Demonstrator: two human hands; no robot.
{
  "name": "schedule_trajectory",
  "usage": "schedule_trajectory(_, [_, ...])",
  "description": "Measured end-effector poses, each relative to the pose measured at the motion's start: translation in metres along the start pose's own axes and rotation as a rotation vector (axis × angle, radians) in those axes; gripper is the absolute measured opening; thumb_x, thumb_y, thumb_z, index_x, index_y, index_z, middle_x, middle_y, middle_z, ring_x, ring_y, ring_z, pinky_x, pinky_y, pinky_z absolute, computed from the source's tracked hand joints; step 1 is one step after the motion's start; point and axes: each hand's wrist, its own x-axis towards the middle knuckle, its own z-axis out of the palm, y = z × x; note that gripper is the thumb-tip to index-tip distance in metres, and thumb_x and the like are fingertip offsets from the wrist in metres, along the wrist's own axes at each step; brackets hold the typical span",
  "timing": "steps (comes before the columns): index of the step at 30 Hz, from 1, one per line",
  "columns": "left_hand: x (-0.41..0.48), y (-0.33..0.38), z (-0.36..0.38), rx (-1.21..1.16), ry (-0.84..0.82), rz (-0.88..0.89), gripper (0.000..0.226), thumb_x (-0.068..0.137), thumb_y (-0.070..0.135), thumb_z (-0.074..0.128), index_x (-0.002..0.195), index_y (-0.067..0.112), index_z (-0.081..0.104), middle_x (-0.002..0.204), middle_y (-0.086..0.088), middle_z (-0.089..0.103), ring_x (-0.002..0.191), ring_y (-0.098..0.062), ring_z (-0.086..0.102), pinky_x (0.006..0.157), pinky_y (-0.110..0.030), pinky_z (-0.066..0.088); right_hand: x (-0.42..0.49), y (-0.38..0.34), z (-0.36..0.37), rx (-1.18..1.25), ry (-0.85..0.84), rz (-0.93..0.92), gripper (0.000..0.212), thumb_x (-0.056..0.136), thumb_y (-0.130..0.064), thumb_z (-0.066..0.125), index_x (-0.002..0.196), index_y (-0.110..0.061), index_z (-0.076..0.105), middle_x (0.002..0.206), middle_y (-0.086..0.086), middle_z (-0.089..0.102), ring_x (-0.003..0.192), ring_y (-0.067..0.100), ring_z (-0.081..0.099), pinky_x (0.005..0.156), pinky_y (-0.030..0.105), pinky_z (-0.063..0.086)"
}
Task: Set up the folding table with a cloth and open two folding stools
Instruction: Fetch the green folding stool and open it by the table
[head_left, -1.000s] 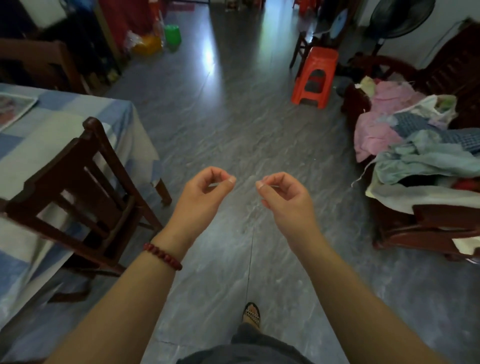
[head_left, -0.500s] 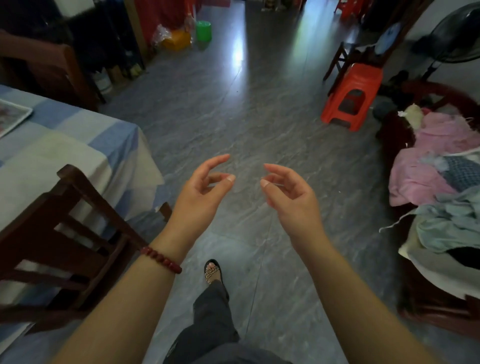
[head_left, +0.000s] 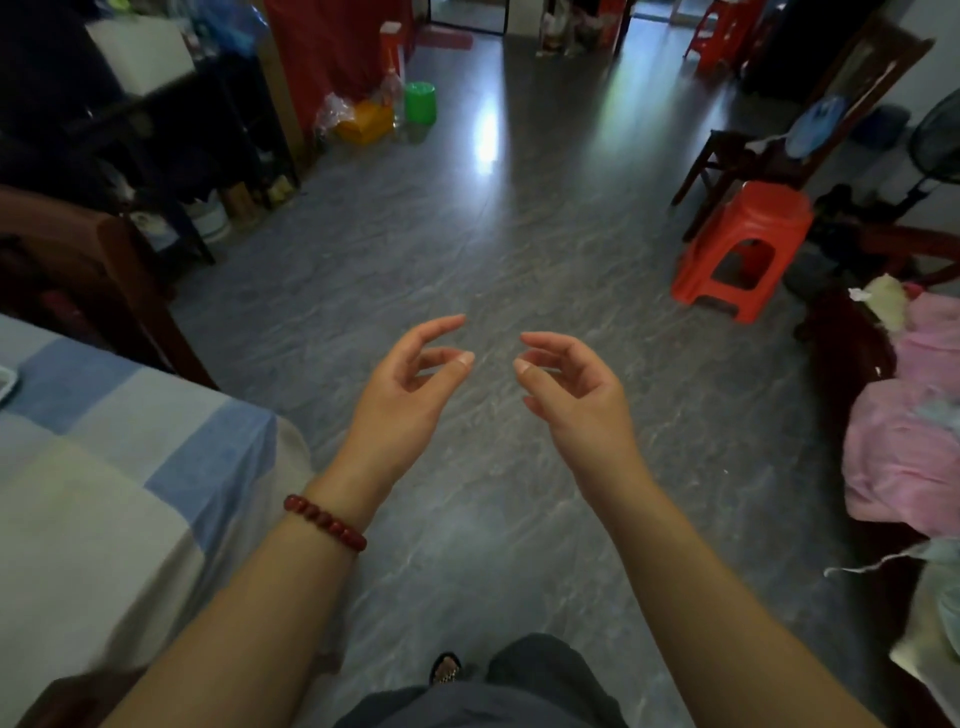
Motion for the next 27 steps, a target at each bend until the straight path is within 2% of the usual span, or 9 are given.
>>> schedule_trajectory(3, [0.038, -0.007, -0.007, -0.019, 0.005, -0.012, 0.030, 0.089, 0.022, 0.060, 0.105, 0.046, 0.057, 0.103, -0.002, 0.065, 0.085, -0.003, 0.063, 0.063, -0.004, 0.042, 0.041, 0.004, 0.011, -0.003, -0.019, 0.018, 0.024, 0.085, -0.004, 0.064, 0.095, -0.026, 0.064, 0.079, -0.011, 0.060, 0.067, -0.006, 0.055, 0.072, 0.021, 0.046])
schedule_trajectory(7, [0.103, -0.017, -0.014, -0.034, 0.040, -0.039, 0.029, 0.088, 0.023, 0.060, 0.104, 0.046, 0.057, 0.103, 0.001, 0.063, 0.080, 0.003, 0.062, 0.062, -0.005, 0.042, 0.110, 0.015, 0.026, -0.023, -0.048, 0.047, 0.027, 0.085, -0.006, 0.065, 0.094, -0.032, 0.066, 0.083, -0.010, 0.061, 0.072, -0.005, 0.056, 0.073, 0.023, 0.047])
schedule_trajectory(15, [0.279, -0.026, -0.012, -0.029, 0.134, -0.061, 0.026, 0.088, 0.024, 0.061, 0.108, 0.041, 0.059, 0.108, 0.002, 0.064, 0.092, -0.003, 0.063, 0.072, -0.013, 0.043, 0.292, 0.030, 0.052, -0.022, -0.132, 0.057, 0.023, 0.085, -0.005, 0.065, 0.094, -0.027, 0.065, 0.086, -0.008, 0.062, 0.071, -0.006, 0.057, 0.077, 0.026, 0.048])
schedule_trajectory(19, [0.374, -0.017, -0.002, -0.032, 0.143, -0.056, 0.028, 0.088, 0.018, 0.060, 0.113, 0.030, 0.058, 0.103, 0.002, 0.062, 0.080, 0.002, 0.060, 0.063, -0.004, 0.042, 0.390, 0.023, 0.058, -0.002, -0.160, 0.047, 0.026, 0.085, -0.003, 0.064, 0.094, -0.027, 0.064, 0.087, -0.008, 0.063, 0.072, -0.007, 0.058, 0.081, 0.030, 0.049])
schedule_trajectory(27, [0.517, -0.021, 0.004, -0.059, 0.199, -0.095, 0.024, 0.089, 0.016, 0.060, 0.111, 0.027, 0.059, 0.098, 0.007, 0.062, 0.091, -0.008, 0.060, 0.065, -0.004, 0.043, 0.534, 0.027, 0.074, 0.016, -0.210, 0.068, 0.031, 0.085, 0.002, 0.062, 0.102, -0.025, 0.061, 0.090, -0.004, 0.066, 0.075, -0.007, 0.060, 0.083, 0.029, 0.049])
